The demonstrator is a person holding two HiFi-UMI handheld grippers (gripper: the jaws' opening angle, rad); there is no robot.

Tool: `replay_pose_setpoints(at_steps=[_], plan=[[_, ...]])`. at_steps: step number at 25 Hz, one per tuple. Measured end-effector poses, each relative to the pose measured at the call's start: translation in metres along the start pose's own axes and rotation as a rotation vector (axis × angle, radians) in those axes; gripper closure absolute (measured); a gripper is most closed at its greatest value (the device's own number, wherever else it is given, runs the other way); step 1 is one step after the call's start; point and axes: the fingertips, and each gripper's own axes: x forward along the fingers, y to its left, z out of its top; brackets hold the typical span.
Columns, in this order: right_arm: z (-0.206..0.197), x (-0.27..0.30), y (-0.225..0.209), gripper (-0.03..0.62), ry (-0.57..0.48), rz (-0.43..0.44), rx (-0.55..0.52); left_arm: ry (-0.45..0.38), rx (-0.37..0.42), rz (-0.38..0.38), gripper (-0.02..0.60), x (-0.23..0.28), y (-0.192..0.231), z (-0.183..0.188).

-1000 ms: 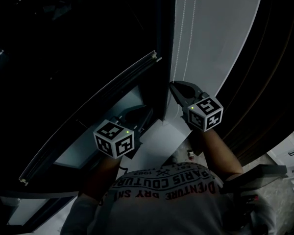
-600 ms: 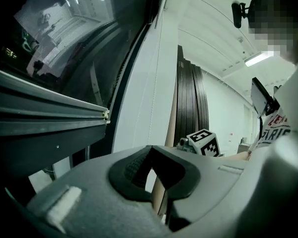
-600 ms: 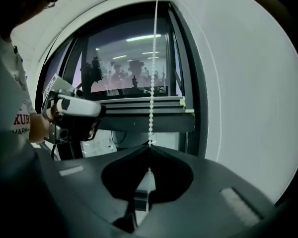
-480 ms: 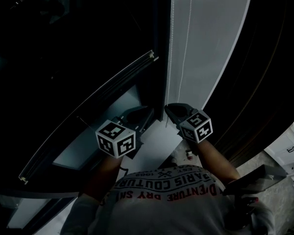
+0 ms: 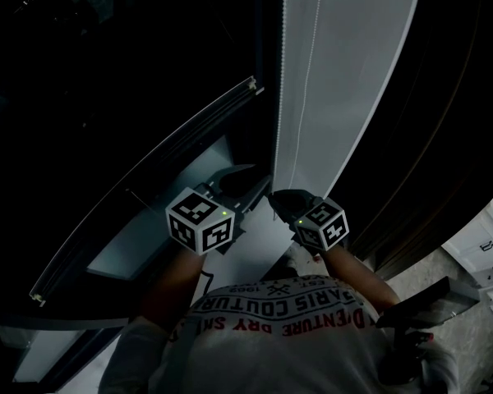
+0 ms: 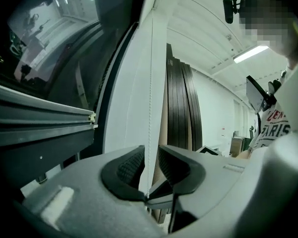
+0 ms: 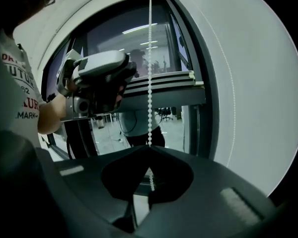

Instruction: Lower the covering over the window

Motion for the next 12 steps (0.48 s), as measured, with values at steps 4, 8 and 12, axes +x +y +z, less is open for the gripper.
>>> replay_pose_setpoints(at_steps=[4, 8, 12], plan=[[0.000, -0.001, 0.005, 0.588, -0.008, 0.020, 0.020, 0.000, 0.015, -0.012, 0.485, 0.013, 0.004, 0.013], [-0.002, -0.002, 0.015, 0.588, -0.018, 0.043, 0.040, -0.007, 0.050, -0.038, 0.483, 0.020, 0.002, 0.026], [-0.003, -0.003, 0.014, 0.588, -0.027, 0.045, 0.062, -0.020, 0.051, -0.067, 0.472, 0.028, -0.001, 0.040]])
